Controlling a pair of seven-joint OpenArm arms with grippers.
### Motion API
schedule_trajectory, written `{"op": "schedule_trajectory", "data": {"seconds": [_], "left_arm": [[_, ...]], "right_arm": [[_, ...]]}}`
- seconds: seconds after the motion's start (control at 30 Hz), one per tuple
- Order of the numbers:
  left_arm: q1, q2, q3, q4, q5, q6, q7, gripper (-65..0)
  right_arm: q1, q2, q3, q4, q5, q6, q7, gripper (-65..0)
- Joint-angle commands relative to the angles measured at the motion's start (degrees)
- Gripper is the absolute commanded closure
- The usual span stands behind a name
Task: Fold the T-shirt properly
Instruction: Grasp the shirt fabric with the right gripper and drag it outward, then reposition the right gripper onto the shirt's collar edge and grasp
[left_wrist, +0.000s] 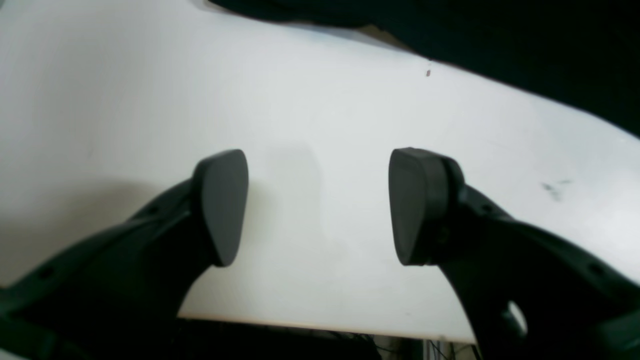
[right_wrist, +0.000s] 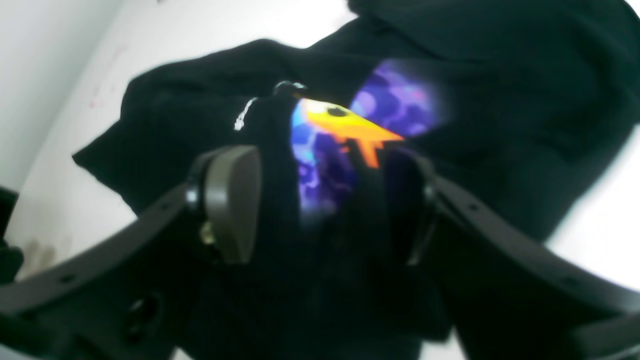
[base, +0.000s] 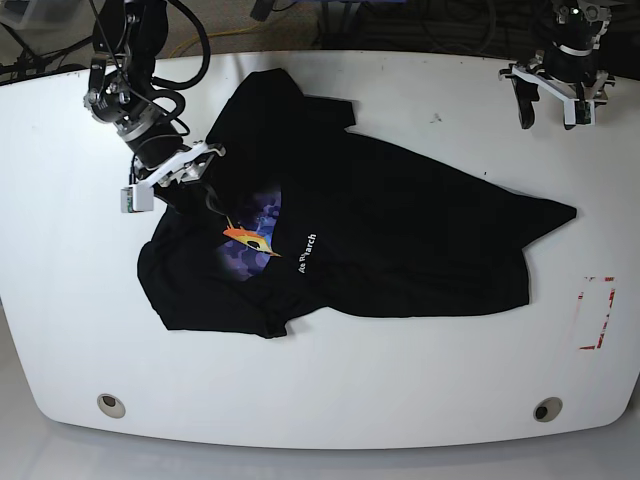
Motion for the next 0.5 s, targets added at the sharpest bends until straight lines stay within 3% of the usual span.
{"op": "schedule_trajectory", "data": {"seconds": [0.0, 0.23, 0.47], "left_arm": [[0.38, -0.24, -0.14, 0.97, -0.42, -0.01, -1.23, -40.6], [-0.41, -0.24, -0.06, 0.97, -0.42, -0.01, -1.23, -40.6], [-1.55, -0.24, -0.14, 0.97, -0.42, -0.01, -1.23, -40.6]], "right_arm": [[-0.02, 0.55, 1.89, 1.17, 2.86, 1.40, 1.28, -42.5], [-2.75, 2.05, 2.41, 1.26, -0.56, 1.13, 0.58, -42.3], [-4.06, -1.03, -4.80, 3.10, -19.91, 1.05, -0.56, -42.3]]}}
